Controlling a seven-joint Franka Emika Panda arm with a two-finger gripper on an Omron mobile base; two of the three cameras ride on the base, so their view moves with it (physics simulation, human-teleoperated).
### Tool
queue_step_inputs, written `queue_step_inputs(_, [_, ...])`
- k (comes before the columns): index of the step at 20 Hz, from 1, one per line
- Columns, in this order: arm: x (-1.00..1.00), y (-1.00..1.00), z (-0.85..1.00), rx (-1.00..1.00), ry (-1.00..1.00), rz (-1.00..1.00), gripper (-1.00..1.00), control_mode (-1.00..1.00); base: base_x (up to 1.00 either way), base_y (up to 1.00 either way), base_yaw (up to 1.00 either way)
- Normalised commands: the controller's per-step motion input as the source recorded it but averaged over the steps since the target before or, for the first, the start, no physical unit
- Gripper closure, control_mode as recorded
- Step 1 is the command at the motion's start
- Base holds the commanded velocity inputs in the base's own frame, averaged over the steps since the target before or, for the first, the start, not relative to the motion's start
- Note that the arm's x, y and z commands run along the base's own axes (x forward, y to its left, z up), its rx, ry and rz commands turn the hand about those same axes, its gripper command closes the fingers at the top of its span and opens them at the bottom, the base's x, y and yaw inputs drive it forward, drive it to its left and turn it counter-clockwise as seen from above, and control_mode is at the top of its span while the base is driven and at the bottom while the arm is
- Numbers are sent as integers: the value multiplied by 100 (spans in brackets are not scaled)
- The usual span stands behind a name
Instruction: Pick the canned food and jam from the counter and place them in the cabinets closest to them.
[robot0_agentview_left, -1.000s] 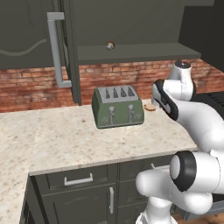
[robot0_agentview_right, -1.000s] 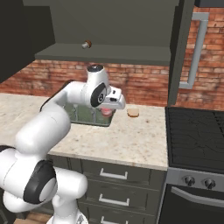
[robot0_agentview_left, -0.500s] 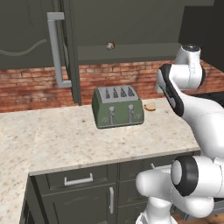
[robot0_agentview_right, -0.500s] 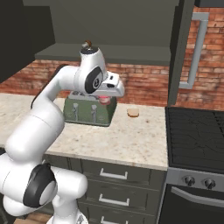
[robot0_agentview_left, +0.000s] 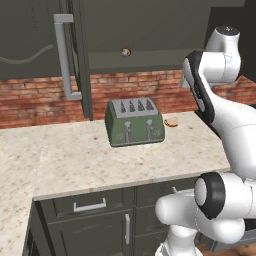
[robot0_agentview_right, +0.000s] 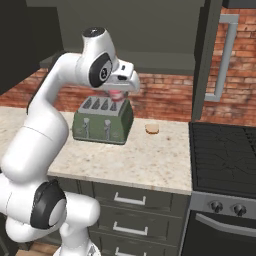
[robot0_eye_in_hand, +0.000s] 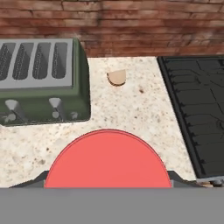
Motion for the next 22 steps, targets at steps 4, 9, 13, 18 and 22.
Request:
queue_step_inputs(4, [-23, 0, 21, 0, -27, 0, 100, -100, 0, 0, 0])
queue_step_inputs(9, [-21, 0, 30, 0, -31, 0, 100, -100, 0, 0, 0])
queue_step_inputs(13, [-1, 3, 28, 0, -24, 0, 100, -100, 0, 0, 0])
queue_step_inputs(18, [10, 5, 22, 0, -8, 0, 100, -100, 0, 0, 0])
queue_step_inputs(22, [0, 0, 0, 0, -1, 0, 100, -100, 0, 0, 0])
